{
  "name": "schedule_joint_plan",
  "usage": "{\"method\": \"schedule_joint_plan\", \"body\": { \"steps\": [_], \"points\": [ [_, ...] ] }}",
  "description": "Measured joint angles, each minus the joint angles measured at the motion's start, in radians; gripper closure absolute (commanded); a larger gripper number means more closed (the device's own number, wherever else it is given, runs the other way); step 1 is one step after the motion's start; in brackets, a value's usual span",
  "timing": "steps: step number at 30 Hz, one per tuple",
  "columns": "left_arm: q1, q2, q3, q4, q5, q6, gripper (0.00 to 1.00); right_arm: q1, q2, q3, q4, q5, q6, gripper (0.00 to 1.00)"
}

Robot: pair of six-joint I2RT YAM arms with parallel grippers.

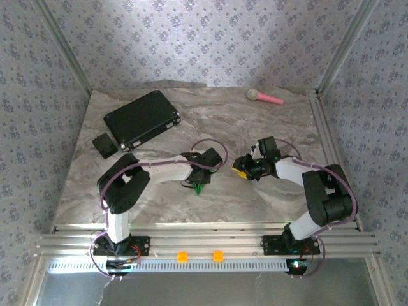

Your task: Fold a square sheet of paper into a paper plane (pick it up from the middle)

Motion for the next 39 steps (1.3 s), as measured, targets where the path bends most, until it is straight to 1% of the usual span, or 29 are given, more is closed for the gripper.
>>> {"method": "schedule_joint_plan", "body": {
  "steps": [2,6,12,15,19,24,29,31,33,34,35,36,37,38,39],
  "points": [
    [-0.005,0.0,-0.001,0.006,-0.002,-0.01,0.53,0.0,0.0,0.0,0.0,0.0,0.0,0.6],
    [-0.009,0.0,-0.005,0.02,-0.003,-0.025,0.51,-0.003,-0.002,0.0,-0.004,0.0,-0.003,0.59],
    [-0.01,0.0,-0.005,0.022,-0.003,-0.037,0.51,-0.01,-0.023,0.0,-0.013,0.0,-0.008,0.59],
    [-0.01,0.0,0.003,0.015,-0.002,-0.048,0.51,-0.012,-0.04,0.0,-0.021,0.002,-0.021,0.56],
    [-0.029,-0.013,0.005,-0.008,-0.004,-0.064,0.5,-0.013,-0.081,0.016,-0.061,0.021,-0.06,0.53],
    [-0.06,-0.065,0.015,-0.033,-0.025,-0.092,0.49,-0.026,-0.128,0.054,-0.11,0.059,-0.122,0.53],
    [-0.069,-0.121,0.016,-0.043,-0.057,-0.108,0.49,-0.041,-0.171,0.069,-0.172,0.116,-0.186,0.5],
    [-0.071,-0.148,0.01,-0.042,-0.072,-0.106,0.48,-0.043,-0.205,0.077,-0.209,0.168,-0.217,0.47],
    [-0.071,-0.196,-0.015,-0.034,-0.098,-0.099,0.46,-0.045,-0.261,0.088,-0.251,0.271,-0.257,0.41],
    [-0.068,-0.219,-0.028,-0.034,-0.115,-0.093,0.44,-0.045,-0.293,0.095,-0.268,0.331,-0.273,0.36],
    [-0.064,-0.246,-0.042,-0.033,-0.137,-0.084,0.42,-0.046,-0.326,0.101,-0.278,0.396,-0.288,0.28],
    [-0.056,-0.275,-0.059,-0.033,-0.169,-0.07,0.38,-0.047,-0.362,0.105,-0.281,0.473,-0.306,0.16],
    [-0.045,-0.299,-0.073,-0.033,-0.2,-0.058,0.32,-0.05,-0.387,0.105,-0.279,0.53,-0.328,0.1],
    [-0.026,-0.328,-0.09,-0.034,-0.243,-0.039,0.24,-0.056,-0.413,0.1,-0.27,0.605,-0.35,0.06],
    [0.001,-0.357,-0.109,-0.034,-0.289,-0.019,0.2,-0.068,-0.431,0.086,-0.24,0.674,-0.368,0.03]
  ]
}}
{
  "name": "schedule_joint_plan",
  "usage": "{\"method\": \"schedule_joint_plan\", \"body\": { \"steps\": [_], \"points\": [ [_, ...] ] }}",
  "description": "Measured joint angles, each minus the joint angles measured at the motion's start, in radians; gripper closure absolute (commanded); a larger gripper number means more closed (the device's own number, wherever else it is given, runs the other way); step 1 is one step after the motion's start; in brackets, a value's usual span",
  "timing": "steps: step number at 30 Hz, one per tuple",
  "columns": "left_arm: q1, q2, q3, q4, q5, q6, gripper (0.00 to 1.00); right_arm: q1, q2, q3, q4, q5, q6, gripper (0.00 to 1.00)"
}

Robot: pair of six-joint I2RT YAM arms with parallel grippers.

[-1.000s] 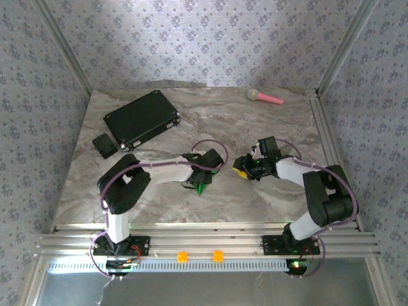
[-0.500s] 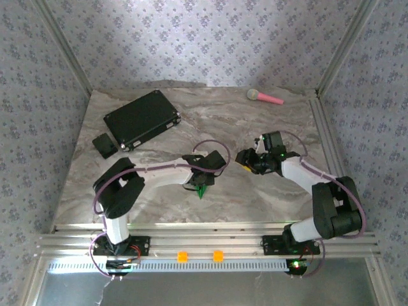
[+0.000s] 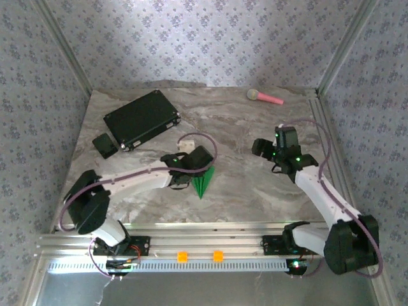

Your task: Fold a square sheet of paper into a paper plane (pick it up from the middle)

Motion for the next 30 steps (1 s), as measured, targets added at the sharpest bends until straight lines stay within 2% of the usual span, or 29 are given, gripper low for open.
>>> {"method": "schedule_joint_plan", "body": {
  "steps": [3,7,11,14,18,22,25,27,30],
  "points": [
    [0.116,-0.093,-0.073,0.015,-0.098,0.054,0.14,-0.073,0.001,-0.079,0.115,0.168,-0.054,0.03],
    [0.32,-0.206,-0.18,0.05,-0.171,0.137,0.08,-0.183,0.089,-0.184,0.249,0.251,-0.133,0.02],
    [0.469,-0.323,-0.322,0.185,-0.209,0.293,0.05,-0.215,0.181,-0.235,0.398,0.2,-0.231,0.02],
    [0.571,-0.375,-0.422,0.313,-0.205,0.423,0.04,-0.215,0.247,-0.266,0.576,0.129,-0.305,0.01],
    [0.713,-0.384,-0.516,0.473,-0.146,0.56,0.01,-0.218,0.327,-0.274,0.735,0.025,-0.399,0.01],
    [0.753,-0.351,-0.6,0.671,-0.075,0.686,0.0,-0.248,0.382,-0.298,0.88,-0.081,-0.44,0.01],
    [0.763,-0.268,-0.624,0.801,-0.014,0.765,0.0,-0.263,0.404,-0.397,1.062,-0.142,-0.463,0.01],
    [0.785,-0.205,-0.637,0.916,0.039,0.79,0.01,-0.256,0.407,-0.431,1.076,-0.151,-0.475,0.01],
    [0.813,-0.127,-0.626,0.997,0.1,0.825,0.02,-0.245,0.416,-0.415,1.081,-0.123,-0.474,0.01]
  ]
}}
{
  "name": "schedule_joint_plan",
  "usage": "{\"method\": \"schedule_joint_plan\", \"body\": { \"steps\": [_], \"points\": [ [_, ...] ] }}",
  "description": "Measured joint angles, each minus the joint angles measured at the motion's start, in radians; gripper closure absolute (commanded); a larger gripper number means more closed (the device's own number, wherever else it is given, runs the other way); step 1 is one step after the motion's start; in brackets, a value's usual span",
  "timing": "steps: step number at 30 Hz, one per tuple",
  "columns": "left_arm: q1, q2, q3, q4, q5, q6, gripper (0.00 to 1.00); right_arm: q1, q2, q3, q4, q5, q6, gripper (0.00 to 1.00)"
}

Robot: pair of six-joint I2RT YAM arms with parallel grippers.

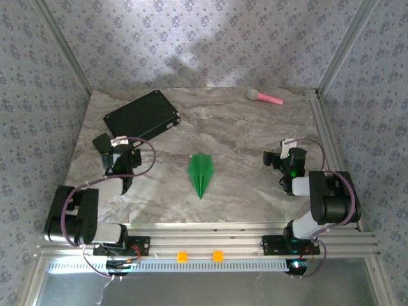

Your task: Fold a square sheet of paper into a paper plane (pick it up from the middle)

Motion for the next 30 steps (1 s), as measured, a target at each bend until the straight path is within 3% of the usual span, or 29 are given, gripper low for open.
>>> {"method": "schedule_joint_plan", "body": {
  "steps": [4,9,27,30],
  "points": [
    [0.024,0.092,0.018,0.123,0.1,0.044,0.02,0.0,0.0,0.018,0.029,0.031,0.0,0.01],
    [0.117,0.136,-0.021,0.268,0.251,0.044,0.0,0.005,0.0,0.018,0.035,0.048,0.0,0.01],
    [0.122,0.147,-0.029,0.336,0.273,0.034,0.0,0.005,0.0,0.018,0.036,0.052,0.0,0.01],
    [0.13,0.147,-0.029,0.339,0.359,0.048,0.0,0.005,0.0,0.018,0.036,0.052,0.0,0.01]
  ]
}}
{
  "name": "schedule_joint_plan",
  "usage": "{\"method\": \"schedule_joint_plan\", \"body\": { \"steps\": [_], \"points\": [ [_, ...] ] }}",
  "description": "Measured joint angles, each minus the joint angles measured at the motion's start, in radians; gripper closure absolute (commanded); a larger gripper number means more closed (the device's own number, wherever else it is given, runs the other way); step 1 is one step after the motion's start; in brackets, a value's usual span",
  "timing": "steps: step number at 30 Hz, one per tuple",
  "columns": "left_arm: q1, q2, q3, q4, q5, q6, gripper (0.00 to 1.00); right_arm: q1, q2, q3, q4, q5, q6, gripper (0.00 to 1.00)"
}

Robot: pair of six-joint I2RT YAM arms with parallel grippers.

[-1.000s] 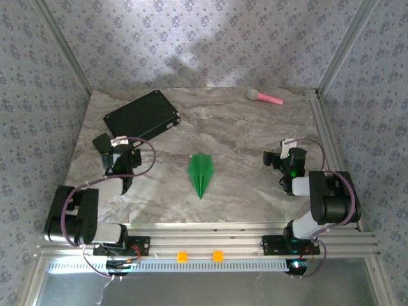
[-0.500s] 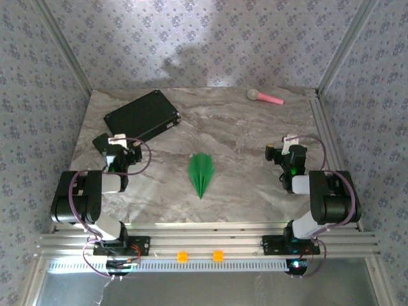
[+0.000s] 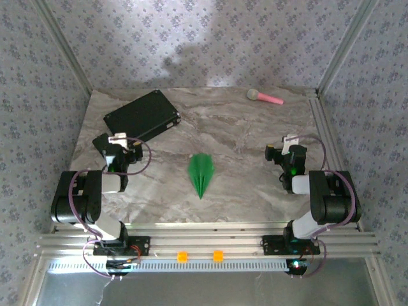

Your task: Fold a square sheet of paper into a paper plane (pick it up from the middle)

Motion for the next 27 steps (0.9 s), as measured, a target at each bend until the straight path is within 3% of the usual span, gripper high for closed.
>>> {"method": "schedule_joint_plan", "body": {
  "steps": [5,12,18,27],
  "points": [
    [0.012,0.0,0.0,0.003,0.114,0.018,0.0,0.0,0.0,0.0,0.0,0.0,0.0,0.01],
    [0.014,0.0,0.0,-0.003,0.11,0.011,0.0,0.0,0.0,0.0,0.0,0.0,0.0,0.01],
    [0.029,0.0,-0.011,0.018,0.19,0.029,0.0,0.0,0.0,0.0,0.0,0.0,0.0,0.01],
    [0.034,0.0,-0.01,0.0,0.141,0.003,0.0,0.0,0.0,0.0,0.0,0.0,0.0,0.01]
  ]
}}
